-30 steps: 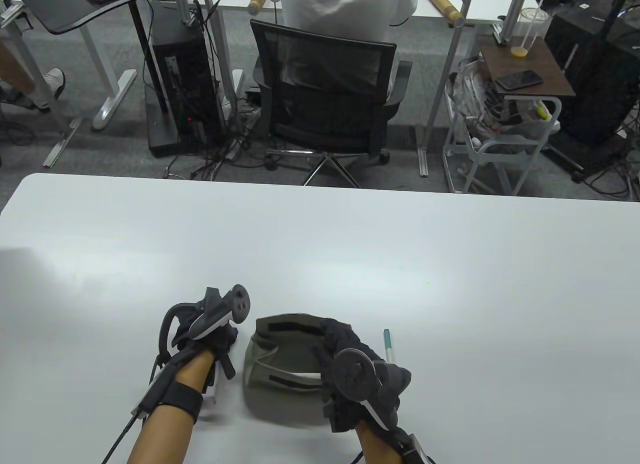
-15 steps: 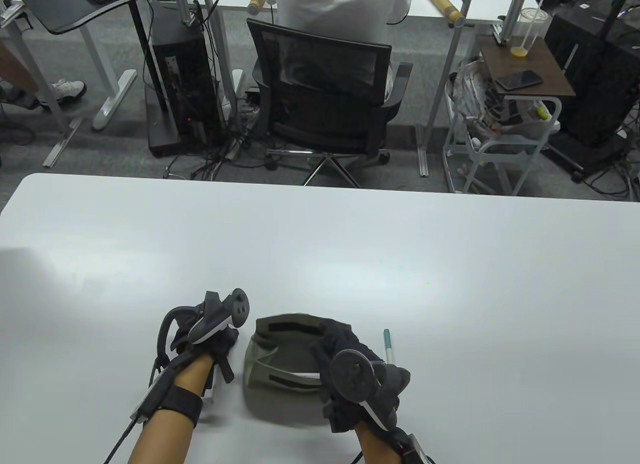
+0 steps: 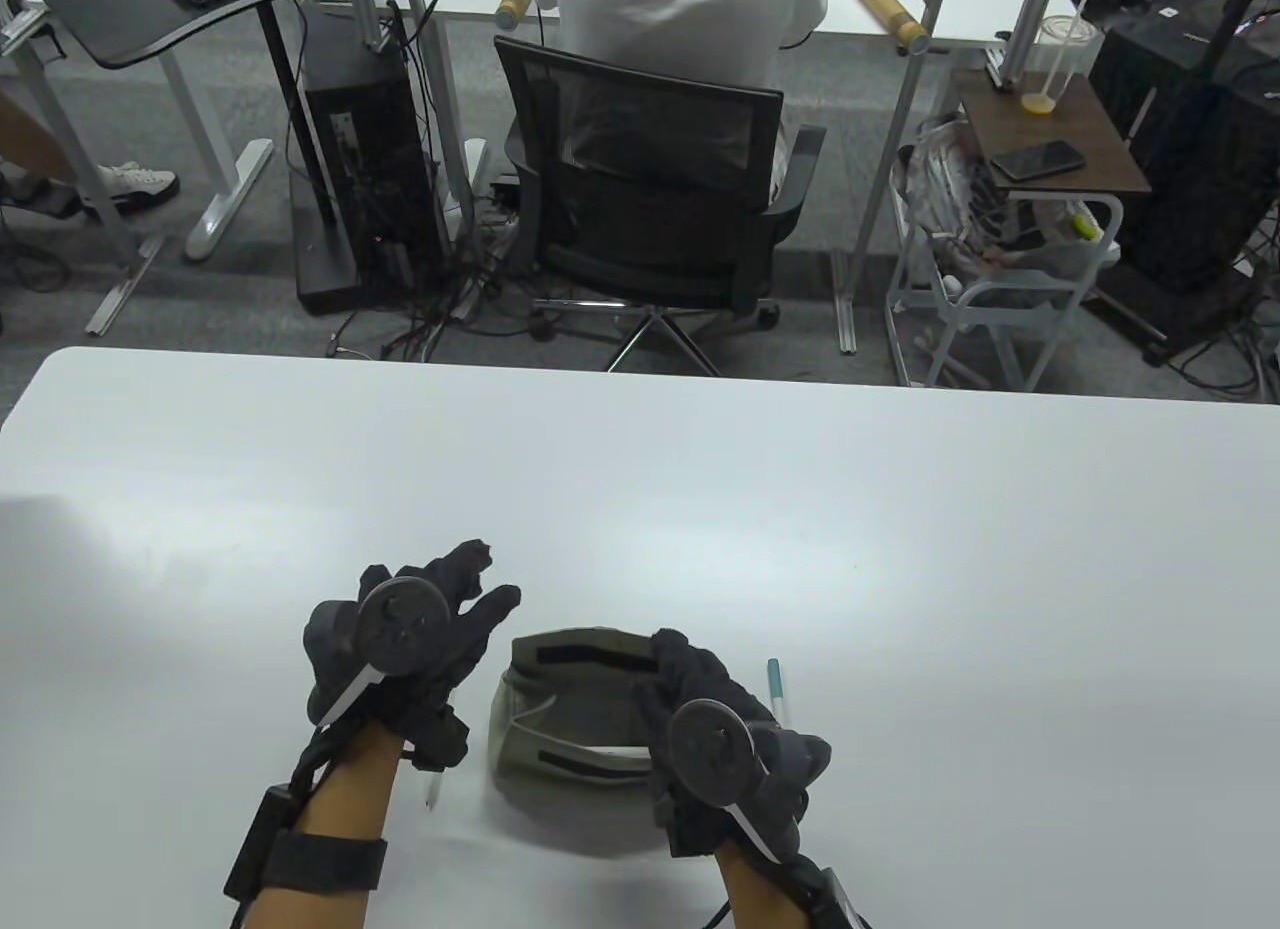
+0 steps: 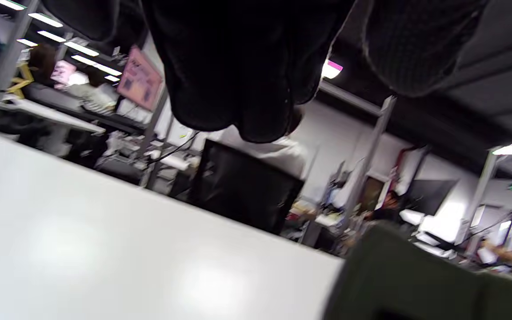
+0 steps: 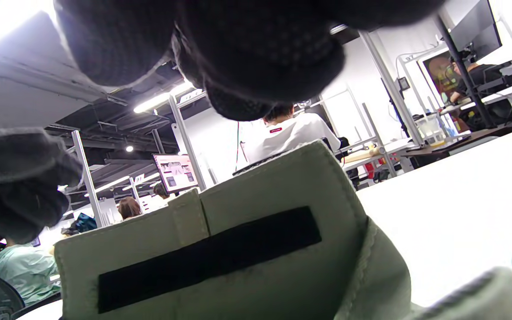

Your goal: Twist to extend twist pen refills

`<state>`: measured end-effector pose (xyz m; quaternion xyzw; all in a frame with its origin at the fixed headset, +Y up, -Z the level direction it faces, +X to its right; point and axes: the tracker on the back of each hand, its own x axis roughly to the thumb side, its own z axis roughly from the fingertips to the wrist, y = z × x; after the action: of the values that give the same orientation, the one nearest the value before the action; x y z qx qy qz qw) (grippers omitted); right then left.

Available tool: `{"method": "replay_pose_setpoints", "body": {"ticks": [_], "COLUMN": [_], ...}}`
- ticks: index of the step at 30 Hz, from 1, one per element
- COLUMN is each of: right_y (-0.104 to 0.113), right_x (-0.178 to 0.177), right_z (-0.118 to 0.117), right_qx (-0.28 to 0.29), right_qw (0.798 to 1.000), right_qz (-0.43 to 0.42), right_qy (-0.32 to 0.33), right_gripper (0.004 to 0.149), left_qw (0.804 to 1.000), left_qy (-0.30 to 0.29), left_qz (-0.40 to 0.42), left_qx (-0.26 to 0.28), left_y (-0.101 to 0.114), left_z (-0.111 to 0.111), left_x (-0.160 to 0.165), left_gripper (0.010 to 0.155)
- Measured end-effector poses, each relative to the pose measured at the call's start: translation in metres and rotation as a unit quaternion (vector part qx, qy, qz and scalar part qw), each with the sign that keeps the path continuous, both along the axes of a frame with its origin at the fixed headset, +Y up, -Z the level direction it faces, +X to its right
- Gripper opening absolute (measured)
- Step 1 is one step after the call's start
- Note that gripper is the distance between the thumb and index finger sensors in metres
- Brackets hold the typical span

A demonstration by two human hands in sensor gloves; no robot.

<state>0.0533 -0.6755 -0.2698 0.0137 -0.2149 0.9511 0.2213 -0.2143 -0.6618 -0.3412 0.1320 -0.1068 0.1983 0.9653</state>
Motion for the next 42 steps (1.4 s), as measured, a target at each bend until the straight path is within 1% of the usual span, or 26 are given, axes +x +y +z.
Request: {"method": "replay_pose_setpoints", "body": {"ticks": [1, 2, 4, 5, 6, 9, 10, 12, 13, 15, 18, 19, 20, 22, 23, 24, 25, 26, 28, 29, 33, 38, 42], "right_y": [0.000, 0.001, 0.002, 0.004, 0.004, 0.002, 0.000, -0.008, -0.012, -0.022, -0.037, -0.045, -0.048, -0.056, -0.060, -0.067, -0.069, -0.074, -0.075, -0.076, -0.078, -0.080, -0.080], "right_x": [-0.001, -0.001, -0.004, -0.007, -0.009, -0.020, -0.024, -0.035, -0.039, -0.045, -0.055, -0.060, -0.062, -0.066, -0.067, -0.068, -0.068, -0.070, -0.072, -0.074, -0.075, -0.069, -0.067], "right_z": [0.000, 0.000, 0.001, 0.002, 0.002, -0.003, -0.005, -0.012, -0.015, -0.022, -0.029, -0.031, -0.032, -0.033, -0.034, -0.034, -0.034, -0.033, -0.032, -0.032, -0.031, -0.036, -0.037], "right_qx": [0.003, 0.006, 0.018, 0.028, 0.033, 0.032, 0.028, 0.010, 0.001, -0.023, -0.073, -0.100, -0.110, -0.154, -0.184, -0.230, -0.240, -0.247, -0.226, -0.222, -0.218, -0.251, -0.243], "right_qw": [1.000, 1.000, 0.999, 0.999, 0.998, 0.997, 0.996, 0.992, 0.990, 0.984, 0.973, 0.964, 0.961, 0.950, 0.943, 0.931, 0.928, 0.923, 0.921, 0.920, 0.921, 0.926, 0.931], "right_qz": [0.006, 0.011, 0.027, 0.040, 0.045, 0.066, 0.079, 0.123, 0.140, 0.173, 0.202, 0.228, 0.237, 0.260, 0.265, 0.269, 0.270, 0.280, 0.306, 0.309, 0.306, 0.260, 0.254], "right_qy": [-0.002, -0.003, -0.003, -0.002, 0.000, 0.010, 0.012, 0.027, 0.032, 0.044, 0.086, 0.088, 0.088, 0.084, 0.083, 0.085, 0.088, 0.090, 0.088, 0.094, 0.100, 0.107, 0.103], "right_gripper": [0.056, 0.056, 0.056, 0.056, 0.056, 0.054, 0.052, 0.049, 0.050, 0.052, 0.056, 0.058, 0.059, 0.065, 0.068, 0.070, 0.070, 0.066, 0.052, 0.049, 0.048, 0.051, 0.045], "left_qw": [1.000, 0.999, 0.996, 0.988, 0.983, 0.970, 0.968, 0.964, 0.964, 0.970, 0.976, 0.975, 0.975, 0.976, 0.976, 0.977, 0.977, 0.977, 0.977, 0.977, 0.978, 0.978, 0.979], "left_qy": [-0.023, -0.032, -0.044, -0.046, -0.045, -0.047, -0.046, -0.038, -0.038, -0.032, -0.029, -0.028, -0.027, -0.026, -0.025, -0.020, -0.017, -0.017, -0.015, -0.016, -0.015, -0.013, -0.013], "left_qz": [-0.010, -0.024, -0.077, -0.136, -0.163, -0.213, -0.218, -0.235, -0.238, -0.226, -0.207, -0.210, -0.210, -0.206, -0.207, -0.206, -0.204, -0.203, -0.205, -0.206, -0.201, -0.199, -0.195], "left_qx": [0.006, 0.006, -0.011, -0.053, -0.070, -0.109, -0.114, -0.117, -0.112, -0.080, -0.065, -0.066, -0.064, -0.058, -0.058, -0.057, -0.055, -0.054, -0.055, -0.055, -0.058, -0.060, -0.063], "left_y": [-0.001, -0.002, -0.007, -0.011, -0.015, -0.031, -0.034, -0.043, -0.045, -0.047, -0.050, -0.051, -0.052, -0.053, -0.053, -0.055, -0.055, -0.056, -0.056, -0.056, -0.056, -0.056, -0.057], "left_z": [0.002, 0.003, 0.003, 0.000, -0.001, -0.007, -0.008, -0.010, -0.010, -0.010, -0.010, -0.010, -0.010, -0.009, -0.009, -0.009, -0.009, -0.009, -0.009, -0.009, -0.009, -0.009, -0.010], "left_x": [0.005, 0.009, 0.020, 0.026, 0.029, 0.038, 0.040, 0.042, 0.042, 0.040, 0.039, 0.038, 0.038, 0.037, 0.038, 0.037, 0.037, 0.037, 0.038, 0.038, 0.038, 0.038, 0.038], "left_gripper": [0.068, 0.068, 0.068, 0.069, 0.070, 0.069, 0.068, 0.060, 0.056, 0.050, 0.047, 0.047, 0.046, 0.046, 0.046, 0.046, 0.047, 0.046, 0.046, 0.046, 0.046, 0.046, 0.046]}}
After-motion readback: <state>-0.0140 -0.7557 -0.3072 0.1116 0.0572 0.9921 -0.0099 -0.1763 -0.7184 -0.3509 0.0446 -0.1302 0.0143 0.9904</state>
